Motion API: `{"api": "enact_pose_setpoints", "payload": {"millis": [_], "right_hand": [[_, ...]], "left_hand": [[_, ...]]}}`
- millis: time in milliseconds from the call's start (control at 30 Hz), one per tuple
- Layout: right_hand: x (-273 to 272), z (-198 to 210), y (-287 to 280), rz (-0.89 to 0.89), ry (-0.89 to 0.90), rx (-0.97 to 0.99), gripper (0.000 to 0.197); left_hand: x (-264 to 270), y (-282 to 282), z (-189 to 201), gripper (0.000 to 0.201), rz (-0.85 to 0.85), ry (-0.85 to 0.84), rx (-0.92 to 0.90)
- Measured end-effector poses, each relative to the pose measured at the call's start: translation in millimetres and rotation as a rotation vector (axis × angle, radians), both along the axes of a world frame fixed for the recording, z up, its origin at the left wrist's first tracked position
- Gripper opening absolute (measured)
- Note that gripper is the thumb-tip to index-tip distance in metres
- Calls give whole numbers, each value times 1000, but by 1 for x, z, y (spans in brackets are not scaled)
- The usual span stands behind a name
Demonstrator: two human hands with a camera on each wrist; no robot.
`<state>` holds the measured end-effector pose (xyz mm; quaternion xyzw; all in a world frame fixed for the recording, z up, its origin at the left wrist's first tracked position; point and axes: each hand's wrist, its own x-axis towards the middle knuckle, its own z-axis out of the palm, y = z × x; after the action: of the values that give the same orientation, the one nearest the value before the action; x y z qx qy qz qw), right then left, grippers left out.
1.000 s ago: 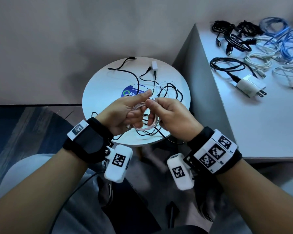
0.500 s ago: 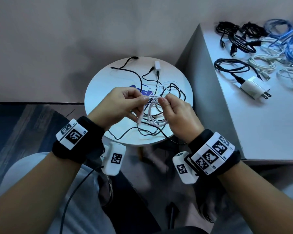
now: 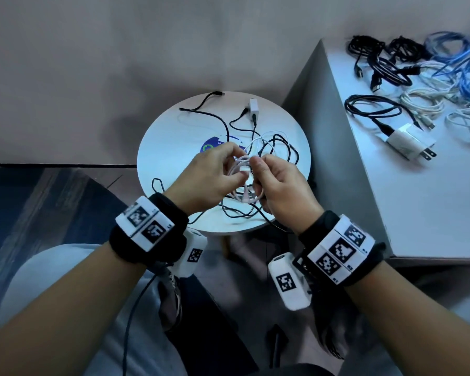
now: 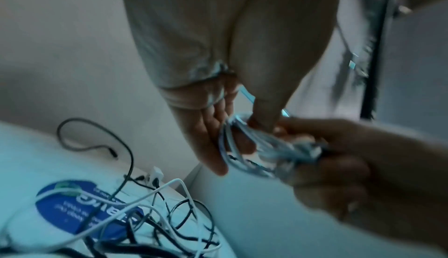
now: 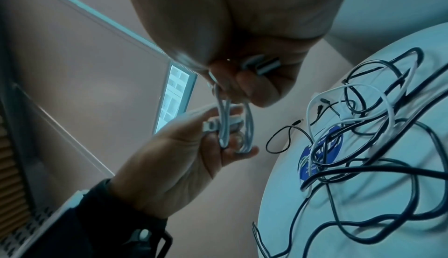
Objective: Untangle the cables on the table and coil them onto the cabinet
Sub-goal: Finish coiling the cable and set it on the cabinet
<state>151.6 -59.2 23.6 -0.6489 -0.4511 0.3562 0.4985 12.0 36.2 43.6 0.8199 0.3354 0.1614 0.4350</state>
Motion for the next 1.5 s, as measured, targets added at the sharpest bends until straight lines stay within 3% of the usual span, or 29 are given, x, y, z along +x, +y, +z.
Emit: {"api": "enact_pose_setpoints", "payload": {"millis": [67, 133, 300, 400, 533, 700, 833, 1000, 1100, 1267, 1433, 1500], "right_hand": [[-6, -2, 4, 7, -39, 0, 36], [-10, -3, 5, 16, -27, -10, 37], [-13, -4, 3, 60, -14, -45, 43], [-13, -3, 2, 79, -18, -60, 42], [-9, 11, 0, 120, 33, -59, 40], [5, 21, -2, 125, 193, -71, 39], [9, 23, -3, 100, 328, -100, 36], [14, 31, -3, 143, 484, -62, 23], [14, 36, -5, 145, 243, -82, 28], [29, 38, -9, 173, -368, -62, 29], [38, 31, -6, 0, -611, 115, 16], [35, 26, -5, -86, -599, 138, 13]], "left_hand": [[5, -5, -3, 11, 109, 50, 214], [8, -6, -7, 17, 181, 58, 309], [5, -7, -19, 34, 161, 128, 468], [5, -2, -22, 31, 91, 124, 382], [2, 3, -16, 30, -95, -28, 190], [-3, 5, -2, 23, -129, -94, 54], [-3, -1, -2, 27, -162, -118, 207], [0, 1, 0, 31, -40, -159, 280], [-2, 1, 4, 26, -20, -131, 302], [-7, 3, 9, 28, -10, -100, 228], [-2, 1, 5, 31, -73, -299, -128], [3, -6, 2, 31, -63, -356, -216]]}}
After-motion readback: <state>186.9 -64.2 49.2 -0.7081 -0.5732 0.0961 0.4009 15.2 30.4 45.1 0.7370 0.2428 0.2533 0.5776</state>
